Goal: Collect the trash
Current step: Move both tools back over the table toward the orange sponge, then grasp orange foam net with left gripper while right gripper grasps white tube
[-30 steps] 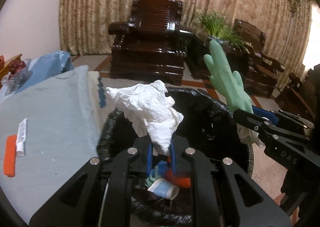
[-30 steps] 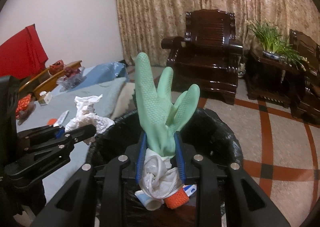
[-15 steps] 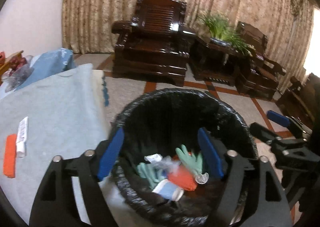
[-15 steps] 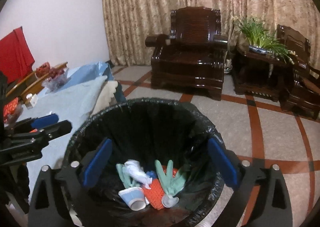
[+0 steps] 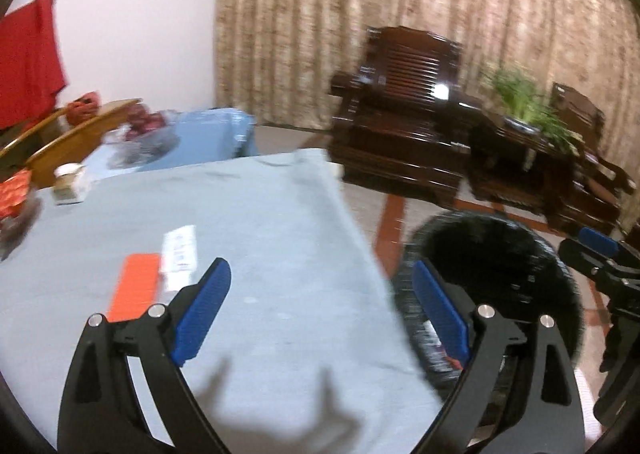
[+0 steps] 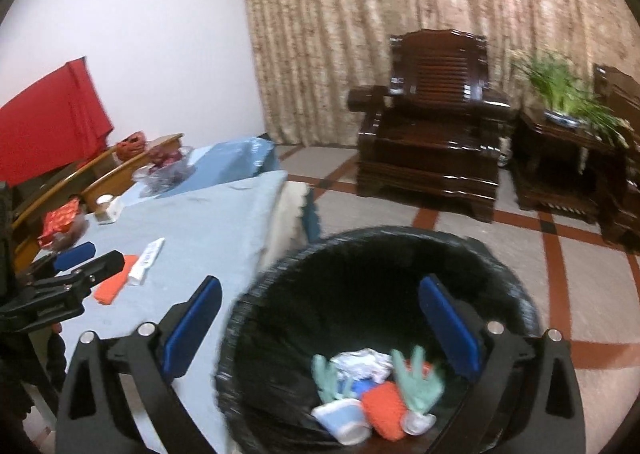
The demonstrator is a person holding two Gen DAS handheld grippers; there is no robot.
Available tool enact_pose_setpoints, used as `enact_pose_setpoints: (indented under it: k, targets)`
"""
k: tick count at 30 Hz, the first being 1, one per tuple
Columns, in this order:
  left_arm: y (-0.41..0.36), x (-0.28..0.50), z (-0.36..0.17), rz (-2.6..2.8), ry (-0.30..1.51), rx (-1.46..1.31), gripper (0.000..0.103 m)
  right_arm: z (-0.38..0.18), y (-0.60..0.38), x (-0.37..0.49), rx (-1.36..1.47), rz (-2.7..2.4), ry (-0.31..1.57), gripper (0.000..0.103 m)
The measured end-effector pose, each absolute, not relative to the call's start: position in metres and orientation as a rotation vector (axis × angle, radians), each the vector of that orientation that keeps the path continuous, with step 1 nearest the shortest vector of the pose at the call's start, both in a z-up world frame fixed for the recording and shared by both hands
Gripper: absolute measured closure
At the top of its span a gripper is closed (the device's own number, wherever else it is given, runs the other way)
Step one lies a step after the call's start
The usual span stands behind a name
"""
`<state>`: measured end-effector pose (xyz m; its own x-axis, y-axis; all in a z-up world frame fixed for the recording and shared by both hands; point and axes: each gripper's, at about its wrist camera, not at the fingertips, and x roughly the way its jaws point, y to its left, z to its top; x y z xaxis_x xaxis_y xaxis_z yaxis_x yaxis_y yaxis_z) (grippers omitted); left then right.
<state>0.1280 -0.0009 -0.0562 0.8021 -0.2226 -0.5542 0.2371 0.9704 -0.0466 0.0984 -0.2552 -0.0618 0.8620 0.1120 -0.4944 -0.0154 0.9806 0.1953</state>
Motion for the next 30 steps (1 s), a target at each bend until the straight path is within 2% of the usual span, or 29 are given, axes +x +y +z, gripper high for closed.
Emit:
enact_pose_setpoints:
  k: [13, 30]
  targets:
    - [0.132, 0.163, -0.09, 0.041, 0.645, -0.011, 0.014, -0.078, -0.143, 0.17, 0.129, 0.23, 0.55, 0.006]
    - [0.17, 0.217, -0.155, 0.081, 0.8, -0.068, 0.014, -0.119, -0.078, 0.227, 0.095, 0.27, 0.636, 0.006]
